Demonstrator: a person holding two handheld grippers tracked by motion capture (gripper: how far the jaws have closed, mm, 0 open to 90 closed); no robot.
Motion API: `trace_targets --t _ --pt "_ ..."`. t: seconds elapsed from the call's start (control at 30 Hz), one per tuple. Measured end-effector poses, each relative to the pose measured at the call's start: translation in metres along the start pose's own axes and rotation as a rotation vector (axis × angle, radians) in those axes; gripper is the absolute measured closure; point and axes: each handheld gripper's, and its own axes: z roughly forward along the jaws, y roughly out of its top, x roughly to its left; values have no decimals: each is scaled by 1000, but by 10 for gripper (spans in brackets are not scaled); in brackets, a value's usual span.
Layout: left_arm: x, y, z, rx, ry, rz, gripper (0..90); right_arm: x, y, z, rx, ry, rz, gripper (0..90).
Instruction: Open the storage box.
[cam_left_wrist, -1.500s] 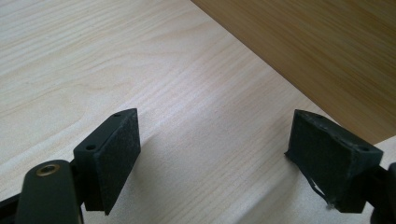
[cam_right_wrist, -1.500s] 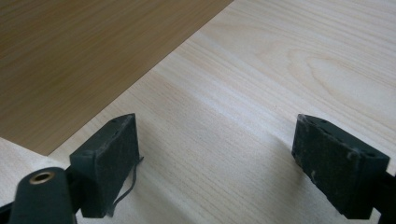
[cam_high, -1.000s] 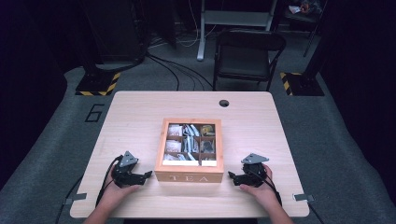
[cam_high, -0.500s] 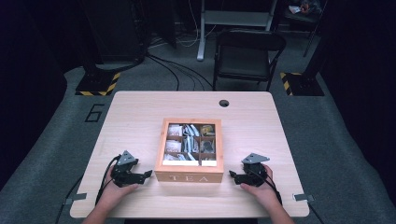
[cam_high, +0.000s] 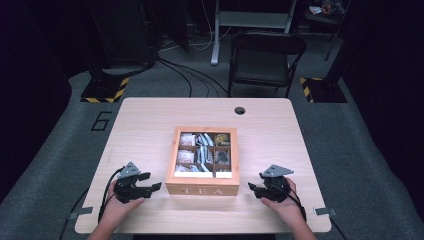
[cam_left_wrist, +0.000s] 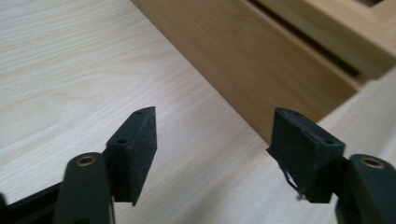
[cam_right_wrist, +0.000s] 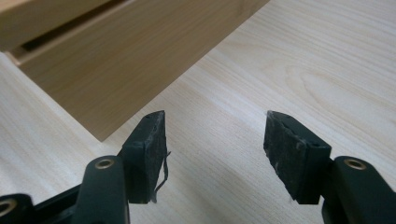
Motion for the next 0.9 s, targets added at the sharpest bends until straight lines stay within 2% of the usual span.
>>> trace_targets --t 0.27,0.33,0.43,0.5,0.57,0.63,0.67,0.9 --pt "-11 7 -8 -23 -27 31 414 4 2 -3 -2 21 -9 397" --pt "-14 9 -9 -25 -41 57 425 4 2 -3 -2 28 -22 400" --pt "-20 11 -10 -24 -55 80 446 6 2 -3 -8 26 -14 403" --pt "-23 12 -10 -36 -58 85 457 6 3 -4 -8 33 -19 406" --pt "-25 13 -11 -28 -78 90 474 7 3 -4 -14 33 -6 407" --pt "-28 13 -11 -28 -109 79 495 7 3 -5 -16 31 -18 409" --pt "-28 14 -11 -24 -114 90 500 7 3 -6 -19 32 -13 410" --pt "-36 16 -8 -21 -120 116 535 6 3 -8 -27 34 -7 414"
